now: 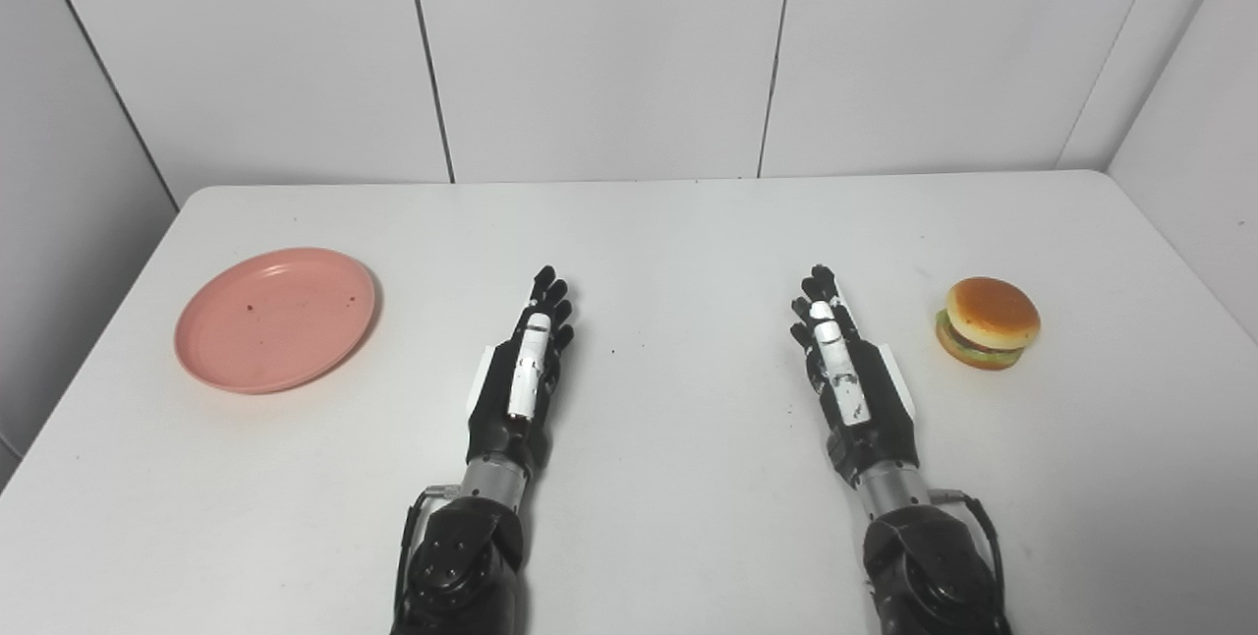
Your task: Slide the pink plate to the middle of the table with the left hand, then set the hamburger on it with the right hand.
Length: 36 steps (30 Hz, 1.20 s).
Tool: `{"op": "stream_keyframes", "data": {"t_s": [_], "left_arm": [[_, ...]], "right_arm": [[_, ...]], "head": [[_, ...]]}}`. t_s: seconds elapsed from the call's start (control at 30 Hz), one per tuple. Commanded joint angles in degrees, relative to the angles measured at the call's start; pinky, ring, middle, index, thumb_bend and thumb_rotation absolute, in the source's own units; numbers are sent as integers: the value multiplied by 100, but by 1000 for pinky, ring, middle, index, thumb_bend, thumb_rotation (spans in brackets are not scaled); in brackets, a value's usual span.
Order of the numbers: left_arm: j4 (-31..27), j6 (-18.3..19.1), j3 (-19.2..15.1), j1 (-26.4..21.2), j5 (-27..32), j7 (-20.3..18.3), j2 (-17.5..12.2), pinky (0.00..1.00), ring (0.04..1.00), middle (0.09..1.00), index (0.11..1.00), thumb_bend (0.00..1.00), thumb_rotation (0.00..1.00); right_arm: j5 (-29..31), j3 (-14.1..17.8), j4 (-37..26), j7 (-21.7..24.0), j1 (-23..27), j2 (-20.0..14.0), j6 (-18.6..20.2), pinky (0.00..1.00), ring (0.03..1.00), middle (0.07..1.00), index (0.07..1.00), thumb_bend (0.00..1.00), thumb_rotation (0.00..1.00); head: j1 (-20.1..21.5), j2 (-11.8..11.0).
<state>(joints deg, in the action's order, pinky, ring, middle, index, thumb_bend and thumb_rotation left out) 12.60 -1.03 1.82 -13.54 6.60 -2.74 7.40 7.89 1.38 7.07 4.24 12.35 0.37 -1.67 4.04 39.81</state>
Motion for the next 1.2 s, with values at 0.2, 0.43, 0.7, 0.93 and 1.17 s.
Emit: {"op": "stream_keyframes", "data": {"t_s": [0.2,0.43,0.7,0.93,1.17], "left_arm": [[-32,93,5,13,-19,18,12,1000,1000,1000,1000,378,1000],[73,-127,-20,0,-12,21,23,1000,1000,1000,1000,372,1000],[-25,67,-20,-2,-3,25,8,1000,1000,1000,1000,369,1000],[-31,86,-6,-30,23,-30,-22,1000,1000,1000,1000,374,1000],[16,73,-11,-70,6,-36,-30,1000,1000,1000,1000,367,1000]], "right_arm": [[19,8,-102,4,153,16,-87,1000,985,1000,1000,473,843],[-22,2,-80,-4,159,11,-90,1000,986,1000,1000,495,867],[-30,-8,-77,6,166,7,-98,1000,991,1000,1000,489,843],[1,4,-108,2,158,26,-66,1000,991,1000,1000,479,850],[12,6,-71,4,170,33,-119,1000,987,1000,1000,464,840]], "head": [[-11,13],[-5,14],[-4,11],[-9,9],[-9,9]]}}
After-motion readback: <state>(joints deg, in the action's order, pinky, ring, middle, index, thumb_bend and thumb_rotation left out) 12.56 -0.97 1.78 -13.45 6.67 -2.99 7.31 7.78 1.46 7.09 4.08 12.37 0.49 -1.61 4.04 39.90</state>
